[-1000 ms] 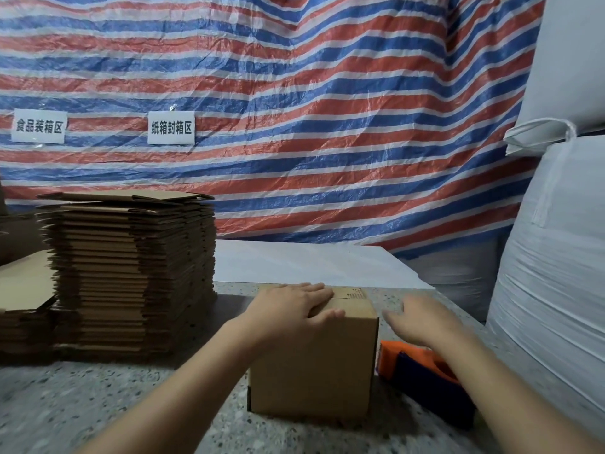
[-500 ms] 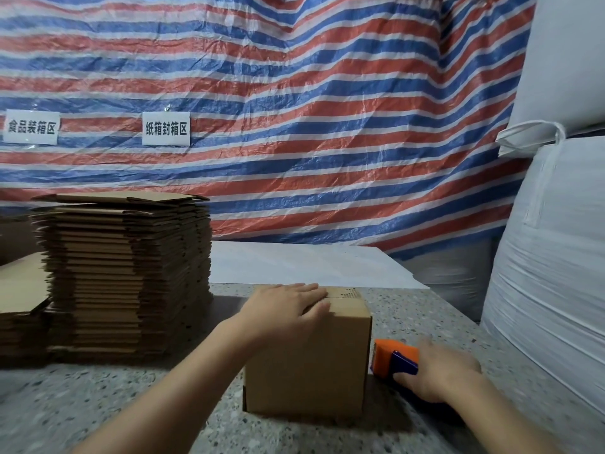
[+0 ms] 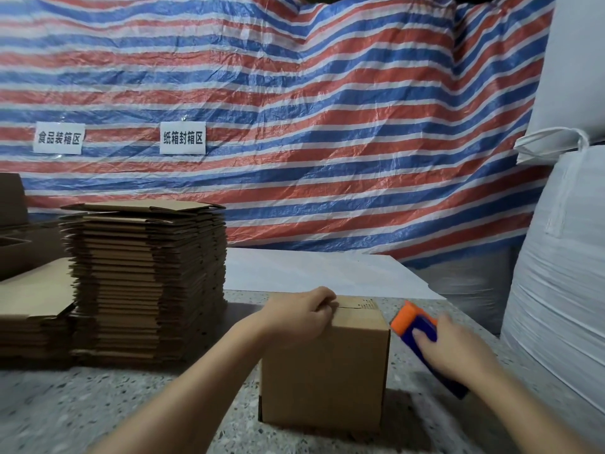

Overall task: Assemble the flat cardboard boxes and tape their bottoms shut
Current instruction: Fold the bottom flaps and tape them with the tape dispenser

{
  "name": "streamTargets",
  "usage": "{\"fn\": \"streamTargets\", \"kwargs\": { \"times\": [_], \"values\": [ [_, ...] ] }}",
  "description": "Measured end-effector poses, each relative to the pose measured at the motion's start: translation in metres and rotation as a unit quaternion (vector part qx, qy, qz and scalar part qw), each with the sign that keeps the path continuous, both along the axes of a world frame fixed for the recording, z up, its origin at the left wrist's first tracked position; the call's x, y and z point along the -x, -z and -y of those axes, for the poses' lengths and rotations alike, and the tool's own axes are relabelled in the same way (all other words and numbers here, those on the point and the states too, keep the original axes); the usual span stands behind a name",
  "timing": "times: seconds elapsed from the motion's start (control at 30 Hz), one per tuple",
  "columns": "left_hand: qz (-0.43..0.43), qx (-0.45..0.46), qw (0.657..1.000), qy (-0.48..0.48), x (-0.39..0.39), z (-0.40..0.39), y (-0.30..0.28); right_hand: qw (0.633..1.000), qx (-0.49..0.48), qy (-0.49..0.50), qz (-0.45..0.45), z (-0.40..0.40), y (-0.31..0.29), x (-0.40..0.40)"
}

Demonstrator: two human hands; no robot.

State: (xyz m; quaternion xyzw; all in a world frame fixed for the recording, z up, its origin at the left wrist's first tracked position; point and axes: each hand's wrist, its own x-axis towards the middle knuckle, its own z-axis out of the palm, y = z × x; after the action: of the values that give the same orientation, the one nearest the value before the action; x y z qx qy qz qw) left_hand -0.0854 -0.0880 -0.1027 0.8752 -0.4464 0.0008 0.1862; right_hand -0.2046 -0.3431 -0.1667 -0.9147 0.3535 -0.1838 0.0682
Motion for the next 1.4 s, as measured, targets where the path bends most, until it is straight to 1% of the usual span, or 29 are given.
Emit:
{"fn": "streamTargets", "kwargs": {
  "times": [0.07, 0.13, 0.17, 0.23, 0.27, 0.37, 0.43, 0.47, 0.57, 0.7, 0.77, 0.83, 0.9, 0.97, 1.03, 1.13, 1.23, 1.33, 1.37, 1.4],
  "values": [
    [-0.019, 0.012, 1.0, 0.002, -0.002, -0.001, 0.001, 0.991, -0.067, -0.015, 0.115, -0.001, -0.032, -0.003],
    [-0.064, 0.038, 0.997, 0.006, -0.005, -0.002, 0.0, 0.96, -0.145, -0.052, 0.233, -0.006, -0.067, -0.006],
    [-0.089, 0.055, 0.994, 0.007, -0.006, -0.003, -0.002, 0.94, -0.183, -0.08, 0.277, -0.01, -0.083, -0.008],
    [-0.138, 0.094, 0.986, 0.01, -0.007, -0.005, -0.005, 0.895, -0.26, -0.142, 0.332, -0.019, -0.112, -0.012],
    [-0.162, 0.114, 0.98, 0.011, -0.007, -0.006, -0.007, 0.876, -0.296, -0.166, 0.343, -0.026, -0.123, -0.014],
    [-0.217, 0.163, 0.962, 0.016, -0.005, -0.01, -0.011, 0.834, -0.387, -0.208, 0.334, -0.045, -0.143, -0.021],
    [-0.228, 0.18, 0.957, 0.024, -0.003, -0.011, -0.01, 0.813, -0.426, -0.23, 0.325, -0.056, -0.144, -0.028],
    [-0.224, 0.181, 0.957, 0.033, -0.002, -0.012, -0.008, 0.808, -0.436, -0.238, 0.317, -0.061, -0.141, -0.031],
    [-0.193, 0.171, 0.965, 0.049, 0.003, -0.01, -0.004, 0.811, -0.44, -0.257, 0.288, -0.073, -0.13, -0.04],
    [-0.084, 0.141, 0.986, 0.017, 0.003, -0.002, 0.002, 0.823, -0.441, -0.267, 0.24, -0.074, -0.129, -0.043],
    [-0.034, 0.143, 0.989, 0.003, 0.004, 0.001, 0.004, 0.824, -0.458, -0.256, 0.215, -0.073, -0.13, -0.042],
    [0.003, 0.146, 0.989, -0.002, 0.007, 0.002, 0.005, 0.822, -0.465, -0.255, 0.209, -0.072, -0.128, -0.043],
    [0.004, 0.151, 0.988, -0.006, 0.008, 0.004, 0.005, 0.828, -0.444, -0.261, 0.225, -0.072, -0.126, -0.045],
    [-0.049, 0.165, 0.985, -0.009, 0.006, 0.004, 0.002, 0.832, -0.422, -0.27, 0.24, -0.07, -0.128, -0.047],
    [-0.136, 0.209, 0.968, -0.011, -0.001, 0.003, -0.002, 0.835, -0.413, -0.289, 0.221, -0.066, -0.136, -0.046],
    [-0.273, 0.297, 0.915, -0.015, -0.013, 0.001, -0.007, 0.856, -0.386, -0.313, 0.146, -0.06, -0.151, -0.043],
    [-0.346, 0.387, 0.853, -0.06, -0.023, 0.001, -0.011, 0.875, -0.353, -0.319, 0.091, -0.059, -0.159, -0.048],
    [-0.429, 0.463, 0.772, -0.077, -0.03, -0.002, -0.016, 0.884, -0.338, -0.317, 0.056, -0.062, -0.164, -0.056],
    [-0.446, 0.475, 0.755, -0.072, -0.032, -0.003, -0.017, 0.886, -0.335, -0.319, 0.044, -0.063, -0.166, -0.059],
    [-0.454, 0.478, 0.749, -0.07, -0.034, -0.003, -0.019, 0.885, -0.332, -0.323, 0.031, -0.064, -0.169, -0.06]
  ]
}}
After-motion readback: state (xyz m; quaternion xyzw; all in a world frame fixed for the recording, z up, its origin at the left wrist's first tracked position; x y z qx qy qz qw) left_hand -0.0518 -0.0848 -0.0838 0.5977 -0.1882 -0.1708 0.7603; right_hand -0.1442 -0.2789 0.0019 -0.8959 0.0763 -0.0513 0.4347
